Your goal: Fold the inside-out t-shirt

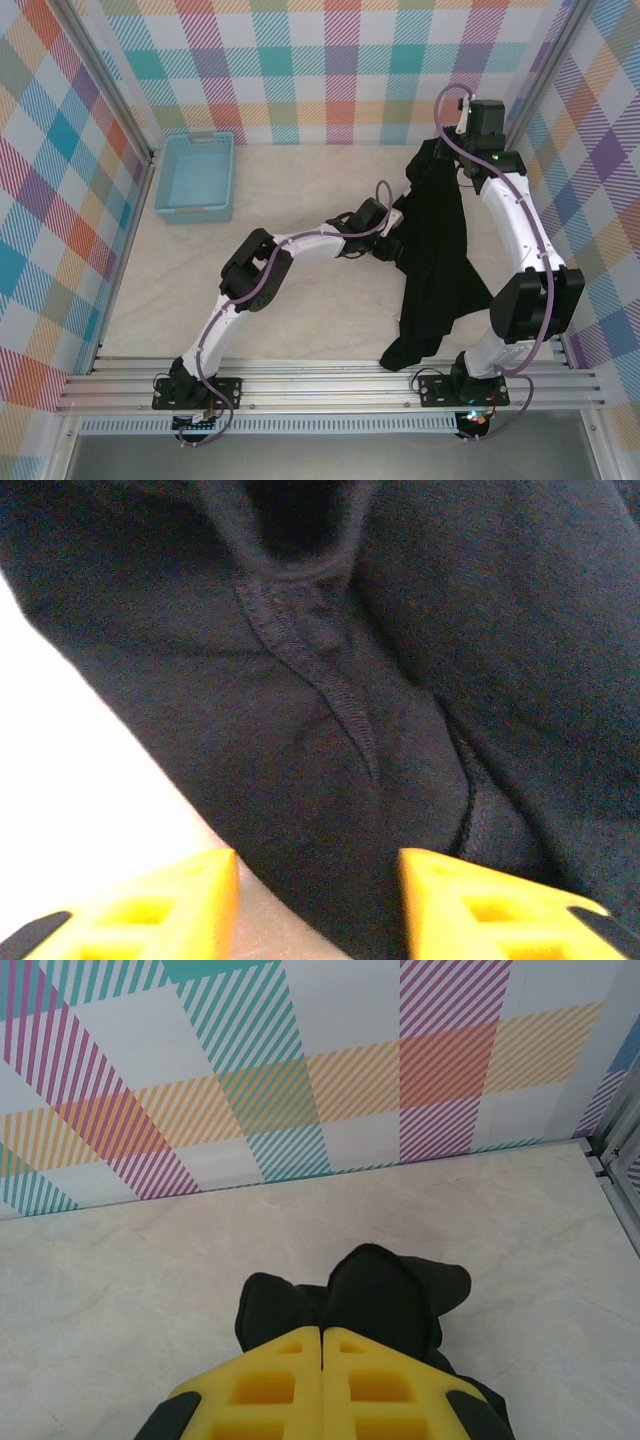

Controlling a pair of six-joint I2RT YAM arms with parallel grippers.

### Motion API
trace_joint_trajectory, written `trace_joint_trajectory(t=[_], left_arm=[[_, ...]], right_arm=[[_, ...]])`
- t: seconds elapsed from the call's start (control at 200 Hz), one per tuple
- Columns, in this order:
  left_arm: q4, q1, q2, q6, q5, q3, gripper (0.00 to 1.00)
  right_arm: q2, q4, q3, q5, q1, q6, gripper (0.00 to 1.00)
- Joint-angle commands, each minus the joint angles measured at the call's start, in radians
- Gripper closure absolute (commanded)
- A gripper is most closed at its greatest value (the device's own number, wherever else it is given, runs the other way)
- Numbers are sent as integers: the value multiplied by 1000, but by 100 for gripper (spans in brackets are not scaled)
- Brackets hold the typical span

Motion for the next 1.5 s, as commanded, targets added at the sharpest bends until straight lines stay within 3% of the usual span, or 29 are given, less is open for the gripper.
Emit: trace_joint_trajectory(t=[0.0, 0.075, 0.175, 0.35, 0.51, 0.86, 1.025, 1.265, 1.36, 1.495], left_arm=[[-17, -21, 3, 8, -7, 33, 74], [-11, -13, -24, 24, -19, 34, 88], [-4, 23, -151, 75, -49, -22, 100], [42, 171, -630, 149, -187, -256, 100], [85, 255, -1029, 235, -354, -380, 100], [-76, 254, -1414, 326, -405, -261, 100], [-161, 254, -1474, 345, -419, -188, 100], [-156, 267, -1343, 431, -629, -129, 100], [-163, 355, -1236, 401, -616, -71, 100], [-173, 523, -1033, 287, -505, 13, 100]], right_arm=[[-45, 27, -5, -16, -9, 2, 100], [-63, 30, -4, -14, -10, -1, 100], [-103, 4, 31, -9, -17, -13, 100], [-278, -14, 70, 34, -22, -35, 100], [-471, 2, 37, -77, -20, 26, 100], [-708, -38, 87, -260, -11, 125, 100], [-749, -51, 135, -325, -11, 176, 100], [-657, -6, 124, -328, -11, 198, 100], [-562, 26, 119, -286, -11, 181, 100], [-376, 81, 130, -195, -11, 145, 100]])
